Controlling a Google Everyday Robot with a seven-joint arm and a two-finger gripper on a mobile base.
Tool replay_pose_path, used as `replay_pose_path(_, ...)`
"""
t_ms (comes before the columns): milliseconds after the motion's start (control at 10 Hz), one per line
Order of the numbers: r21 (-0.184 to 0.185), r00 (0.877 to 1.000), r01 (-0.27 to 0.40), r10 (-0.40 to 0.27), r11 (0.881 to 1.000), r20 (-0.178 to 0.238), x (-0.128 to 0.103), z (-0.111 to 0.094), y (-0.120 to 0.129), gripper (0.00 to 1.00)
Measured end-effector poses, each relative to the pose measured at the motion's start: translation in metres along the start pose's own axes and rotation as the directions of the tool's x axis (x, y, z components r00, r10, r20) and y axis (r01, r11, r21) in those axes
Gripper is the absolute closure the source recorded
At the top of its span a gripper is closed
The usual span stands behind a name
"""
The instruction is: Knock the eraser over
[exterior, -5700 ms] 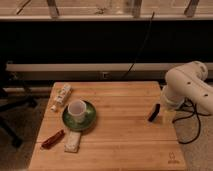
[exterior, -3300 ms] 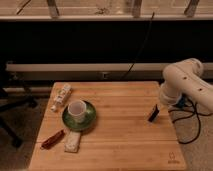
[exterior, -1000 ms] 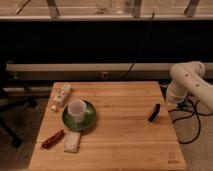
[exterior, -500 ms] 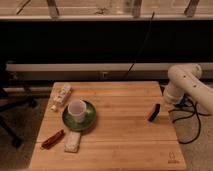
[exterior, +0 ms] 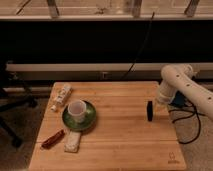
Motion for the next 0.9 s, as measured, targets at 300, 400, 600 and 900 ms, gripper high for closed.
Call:
replay_pose_path(300,-0.006,0.995,0.081,-0.080,0.997,0.057,-0.030,0.005,-0.001,0.88)
replay_pose_path(400,-0.007,0.991,0.107,-0.106,0.994,0.080,-0.037,0.006,0.000,0.88)
replay_pose_path(600,-0.012,0.982,0.154,-0.151,0.988,0.117,-0.051,0.005,0.004,0.84)
replay_pose_path(900,-0.011,0.984,0.143,-0.141,0.990,0.113,-0.057,0.006,0.003,0.97)
